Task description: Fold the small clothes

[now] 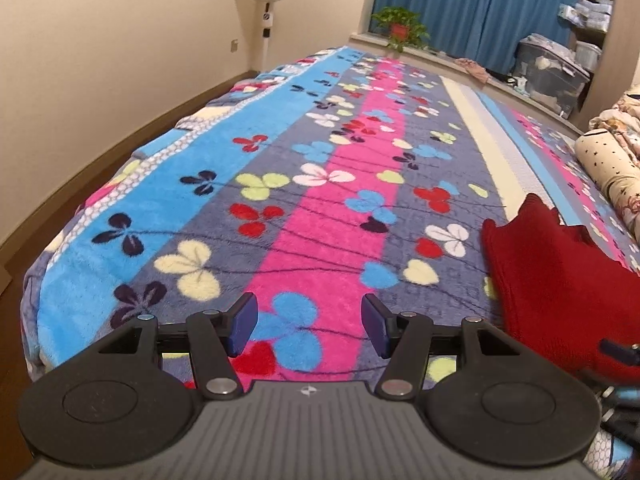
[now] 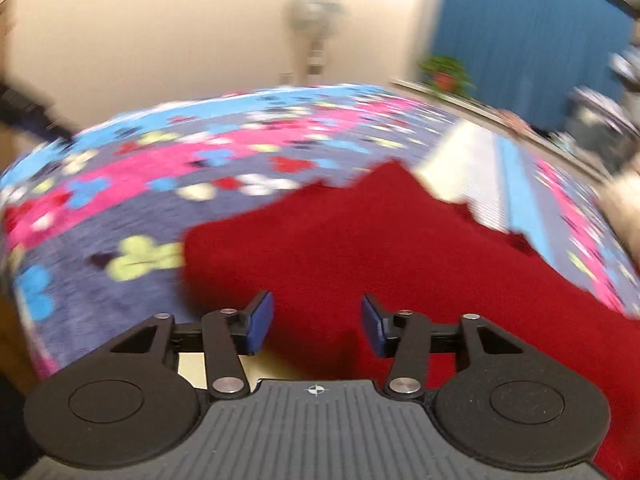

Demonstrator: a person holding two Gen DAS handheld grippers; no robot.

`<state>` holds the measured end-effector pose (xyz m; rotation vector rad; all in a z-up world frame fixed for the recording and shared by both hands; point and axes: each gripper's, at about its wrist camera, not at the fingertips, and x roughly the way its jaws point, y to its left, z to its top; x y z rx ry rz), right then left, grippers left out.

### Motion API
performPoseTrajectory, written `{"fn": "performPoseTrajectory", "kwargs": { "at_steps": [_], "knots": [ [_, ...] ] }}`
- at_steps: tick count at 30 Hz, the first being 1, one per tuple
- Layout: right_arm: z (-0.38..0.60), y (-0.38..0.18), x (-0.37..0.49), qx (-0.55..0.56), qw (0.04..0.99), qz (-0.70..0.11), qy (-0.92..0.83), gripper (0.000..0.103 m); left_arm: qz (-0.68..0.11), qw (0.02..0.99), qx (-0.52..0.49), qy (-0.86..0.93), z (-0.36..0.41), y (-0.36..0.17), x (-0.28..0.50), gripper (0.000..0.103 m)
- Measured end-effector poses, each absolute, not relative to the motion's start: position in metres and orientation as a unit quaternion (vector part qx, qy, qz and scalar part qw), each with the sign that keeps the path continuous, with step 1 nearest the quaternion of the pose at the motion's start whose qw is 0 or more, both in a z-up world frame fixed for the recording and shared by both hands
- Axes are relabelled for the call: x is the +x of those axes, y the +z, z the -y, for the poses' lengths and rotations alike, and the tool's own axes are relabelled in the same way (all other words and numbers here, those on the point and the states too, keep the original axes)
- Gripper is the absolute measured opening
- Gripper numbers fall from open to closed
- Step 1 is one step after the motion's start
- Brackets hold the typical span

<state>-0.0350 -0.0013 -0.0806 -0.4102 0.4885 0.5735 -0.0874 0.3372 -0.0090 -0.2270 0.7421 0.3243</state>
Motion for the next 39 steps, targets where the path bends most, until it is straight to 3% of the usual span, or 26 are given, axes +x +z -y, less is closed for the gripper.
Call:
{"fn": "performPoseTrajectory", "kwargs": {
  "at_steps": [7, 11, 12, 14, 15, 17, 22, 26, 30, 34, 36, 39],
  "knots": [
    [-0.068, -0.112, -0.033, -0.345, 0.856, -0.251, 0.293, 0.081, -0.406, 0.89, -0.1, 0.18, -0.343, -0.023, -0.079, 0.066],
    [-0.074, -0.112, -0.027, -0.338, 0.855, -0.264, 0.292, 0.085, -0.408, 0.889, -0.101, 0.179, -0.346, -0.025, -0.078, 0.066],
    [-0.075, -0.112, -0.025, -0.332, 0.856, -0.266, 0.294, 0.084, -0.409, 0.889, -0.1, 0.178, -0.346, -0.026, -0.078, 0.066],
    [-0.07, -0.108, -0.023, -0.324, 0.864, -0.26, 0.285, 0.072, -0.411, 0.889, -0.098, 0.177, -0.344, -0.026, -0.077, 0.066],
    [-0.066, -0.108, -0.018, -0.322, 0.868, -0.26, 0.276, 0.057, -0.411, 0.889, -0.097, 0.176, -0.344, -0.026, -0.077, 0.066],
    [-0.058, -0.103, -0.012, -0.291, 0.872, -0.271, 0.286, 0.053, -0.412, 0.889, -0.096, 0.174, -0.343, -0.026, -0.076, 0.066],
    [-0.048, -0.088, -0.01, -0.267, 0.875, -0.271, 0.299, 0.03, -0.412, 0.89, -0.093, 0.173, -0.337, -0.025, -0.074, 0.066],
    [-0.027, -0.062, 0.002, -0.18, 0.894, -0.285, 0.295, 0.024, -0.414, 0.889, -0.09, 0.173, -0.334, -0.026, -0.073, 0.066],
    [0.039, -0.02, 0.019, 0.008, 0.923, -0.277, 0.268, 0.021, -0.418, 0.888, -0.09, 0.171, -0.331, -0.027, -0.068, 0.066],
    [0.151, 0.008, 0.011, 0.2, 0.944, -0.21, 0.156, 0.019, -0.424, 0.888, -0.08, 0.163, -0.323, -0.028, -0.058, 0.066],
    [0.209, 0.004, -0.004, 0.269, 0.944, -0.184, 0.05, 0.019, -0.424, 0.889, -0.073, 0.156, -0.315, -0.027, -0.051, 0.066],
    [0.282, -0.03, -0.012, 0.324, 0.917, -0.218, -0.078, 0.018, -0.429, 0.89, -0.06, 0.144, -0.298, -0.027, -0.037, 0.066]
  ]
}}
